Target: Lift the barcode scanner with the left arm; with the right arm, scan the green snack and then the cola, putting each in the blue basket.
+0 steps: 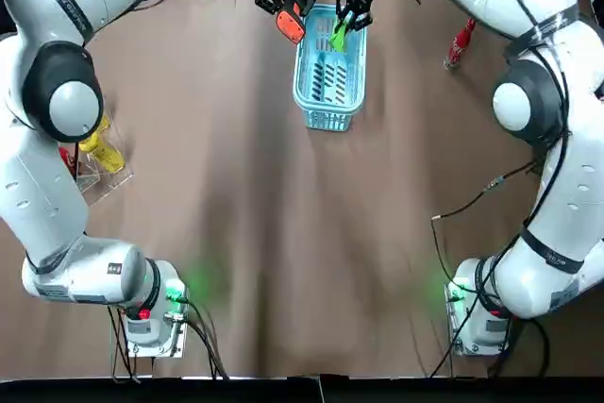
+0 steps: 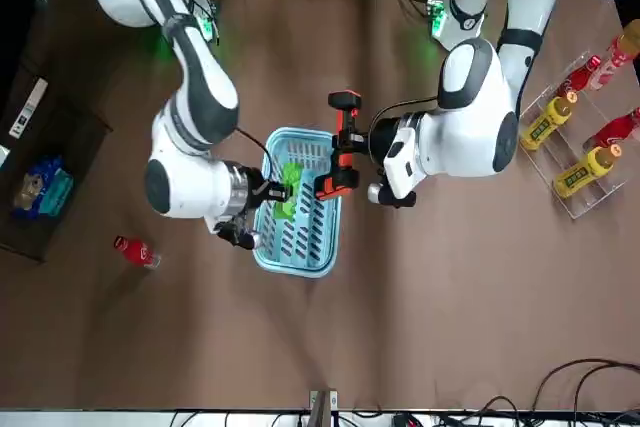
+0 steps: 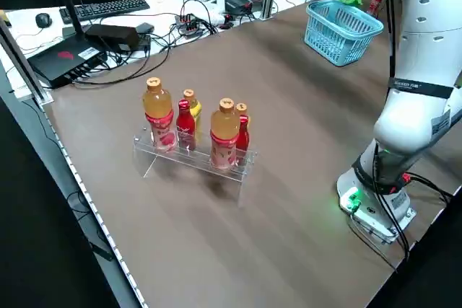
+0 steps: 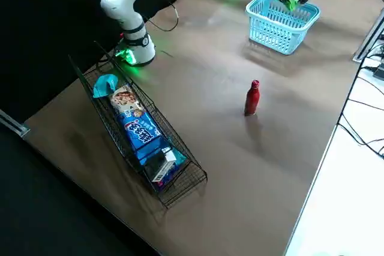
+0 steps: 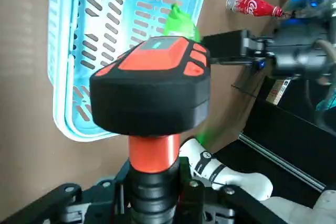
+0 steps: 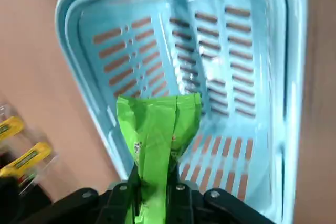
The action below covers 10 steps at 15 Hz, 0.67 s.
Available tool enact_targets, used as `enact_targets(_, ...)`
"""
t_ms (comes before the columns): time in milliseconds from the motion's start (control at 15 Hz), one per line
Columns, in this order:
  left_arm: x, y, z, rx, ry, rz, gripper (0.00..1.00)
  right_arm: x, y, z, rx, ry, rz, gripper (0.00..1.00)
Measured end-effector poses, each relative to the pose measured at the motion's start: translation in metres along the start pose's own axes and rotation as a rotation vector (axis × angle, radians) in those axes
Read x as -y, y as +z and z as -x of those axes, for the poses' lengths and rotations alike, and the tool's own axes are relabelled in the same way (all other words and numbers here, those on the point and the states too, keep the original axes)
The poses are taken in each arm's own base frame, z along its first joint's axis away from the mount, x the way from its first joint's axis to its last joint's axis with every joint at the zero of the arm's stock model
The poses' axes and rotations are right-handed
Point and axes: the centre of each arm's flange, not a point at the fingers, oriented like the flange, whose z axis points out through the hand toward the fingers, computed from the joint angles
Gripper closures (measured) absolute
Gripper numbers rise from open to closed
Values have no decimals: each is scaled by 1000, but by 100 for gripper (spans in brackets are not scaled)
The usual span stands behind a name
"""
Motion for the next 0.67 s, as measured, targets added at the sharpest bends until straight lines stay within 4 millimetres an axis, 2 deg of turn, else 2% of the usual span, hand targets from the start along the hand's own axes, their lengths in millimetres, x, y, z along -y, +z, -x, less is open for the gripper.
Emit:
enact_targets(200,5,-7,-4,-9,-13,5,63,3,43,-13,-96,-41,20,78)
enact_targets(333,6,-9,-4,-11,-15,6,63,-2,65,-23,-133,-60,43,78)
enact_targets(467,5,-8,-4,-10,-16,6,63,-10,76,-35,-170,-82,49,78)
enact_targets(667,5,-8,-4,-10,-16,5,63,-16,79,-51,-243,-118,25,78)
